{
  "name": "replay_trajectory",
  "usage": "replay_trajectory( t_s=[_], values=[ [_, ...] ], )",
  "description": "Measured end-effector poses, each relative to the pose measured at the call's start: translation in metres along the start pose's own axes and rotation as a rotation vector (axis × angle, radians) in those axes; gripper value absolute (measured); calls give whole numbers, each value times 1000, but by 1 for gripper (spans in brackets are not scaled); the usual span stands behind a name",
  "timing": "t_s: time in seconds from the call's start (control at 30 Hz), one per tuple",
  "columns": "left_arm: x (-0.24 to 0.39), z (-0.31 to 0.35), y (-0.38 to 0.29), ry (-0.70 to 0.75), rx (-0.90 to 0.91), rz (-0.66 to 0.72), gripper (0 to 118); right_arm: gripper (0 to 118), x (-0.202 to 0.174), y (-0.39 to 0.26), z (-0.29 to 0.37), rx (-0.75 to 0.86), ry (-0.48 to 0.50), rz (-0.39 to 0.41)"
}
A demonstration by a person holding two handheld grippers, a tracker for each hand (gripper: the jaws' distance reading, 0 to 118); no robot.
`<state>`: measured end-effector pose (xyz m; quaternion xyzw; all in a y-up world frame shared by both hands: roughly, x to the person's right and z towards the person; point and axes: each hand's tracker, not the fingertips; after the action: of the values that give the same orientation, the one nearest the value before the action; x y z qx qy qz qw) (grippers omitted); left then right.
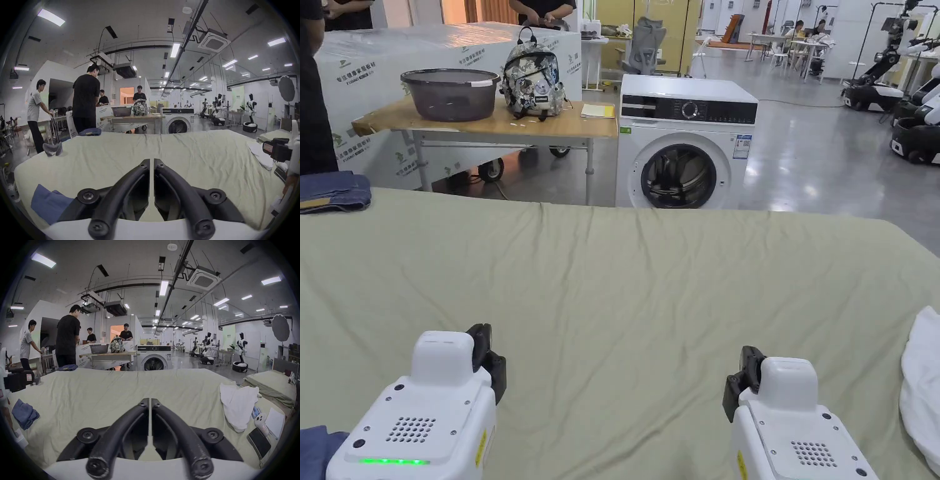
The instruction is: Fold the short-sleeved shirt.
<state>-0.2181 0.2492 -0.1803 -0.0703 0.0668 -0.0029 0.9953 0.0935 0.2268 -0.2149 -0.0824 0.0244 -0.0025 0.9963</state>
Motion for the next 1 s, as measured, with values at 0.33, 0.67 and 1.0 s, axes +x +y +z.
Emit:
replay_trajectory(
  t_s=[0.33,0.67,1.0],
  values=[
    [1,-2,-3,7,26,-18,74,85,2,1,-3,50,-45,-10],
    [-8,-6,0,34,28,18,74,102,0,4,-9,52,-7,23],
    [-13,-7,4,41,34,19,74,102,-9,8,-16,51,24,26]
  ],
)
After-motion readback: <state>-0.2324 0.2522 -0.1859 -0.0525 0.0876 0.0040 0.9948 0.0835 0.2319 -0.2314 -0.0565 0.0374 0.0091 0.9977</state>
